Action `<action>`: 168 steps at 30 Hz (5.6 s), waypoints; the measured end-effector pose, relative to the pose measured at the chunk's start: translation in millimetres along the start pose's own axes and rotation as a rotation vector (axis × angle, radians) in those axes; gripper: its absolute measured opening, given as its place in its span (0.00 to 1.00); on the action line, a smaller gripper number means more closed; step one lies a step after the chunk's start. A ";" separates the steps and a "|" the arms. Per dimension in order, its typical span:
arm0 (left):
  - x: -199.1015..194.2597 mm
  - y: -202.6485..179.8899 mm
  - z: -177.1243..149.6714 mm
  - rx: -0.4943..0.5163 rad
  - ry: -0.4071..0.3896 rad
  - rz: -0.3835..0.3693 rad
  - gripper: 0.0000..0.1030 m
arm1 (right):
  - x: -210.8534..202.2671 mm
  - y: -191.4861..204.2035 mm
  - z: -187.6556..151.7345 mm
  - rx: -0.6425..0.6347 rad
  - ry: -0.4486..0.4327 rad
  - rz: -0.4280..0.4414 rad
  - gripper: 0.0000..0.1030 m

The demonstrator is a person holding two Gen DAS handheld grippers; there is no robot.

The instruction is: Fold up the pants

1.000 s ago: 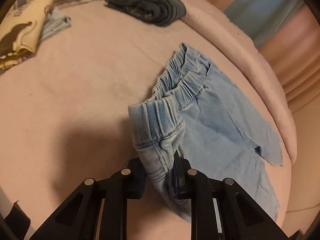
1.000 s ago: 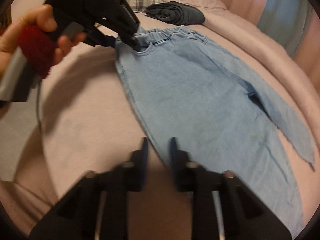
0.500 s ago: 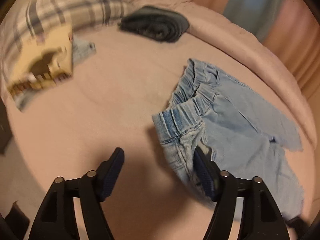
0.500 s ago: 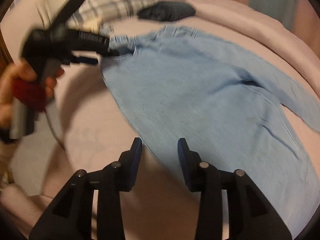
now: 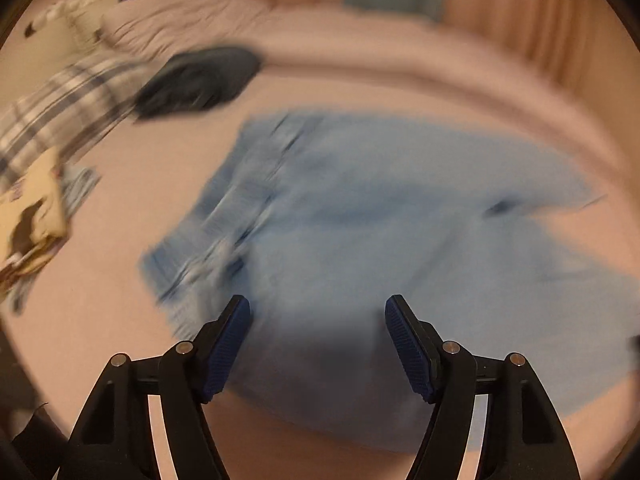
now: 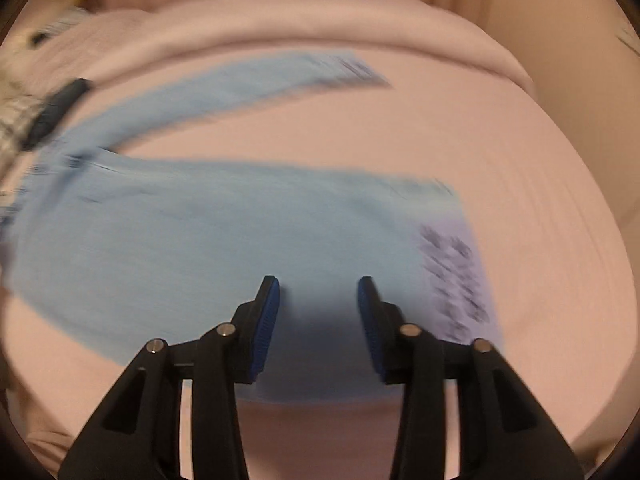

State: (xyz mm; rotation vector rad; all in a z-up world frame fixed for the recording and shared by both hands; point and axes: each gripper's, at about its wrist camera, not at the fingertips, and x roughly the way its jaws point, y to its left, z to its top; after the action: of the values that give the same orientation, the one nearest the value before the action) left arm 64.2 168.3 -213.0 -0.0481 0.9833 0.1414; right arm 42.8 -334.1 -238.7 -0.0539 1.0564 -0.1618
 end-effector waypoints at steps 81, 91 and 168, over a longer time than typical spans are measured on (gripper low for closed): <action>125.5 36.7 187.8 0.354 0.214 -0.219 0.68 | 100.8 353.4 326.5 -0.896 0.048 0.493 0.44; 123.2 29.4 193.1 0.377 0.220 -0.246 0.23 | 103.3 424.8 298.2 -1.027 0.135 0.472 0.11; -8.4 -31.3 24.4 0.332 -0.129 -0.075 0.78 | 37.5 230.0 186.6 -0.179 0.197 0.142 0.05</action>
State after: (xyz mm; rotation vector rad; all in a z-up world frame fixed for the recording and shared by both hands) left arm 84.1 139.1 -193.2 0.2256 0.8642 -0.0874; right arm 247.7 -119.4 -207.3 -0.1257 1.2652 0.0578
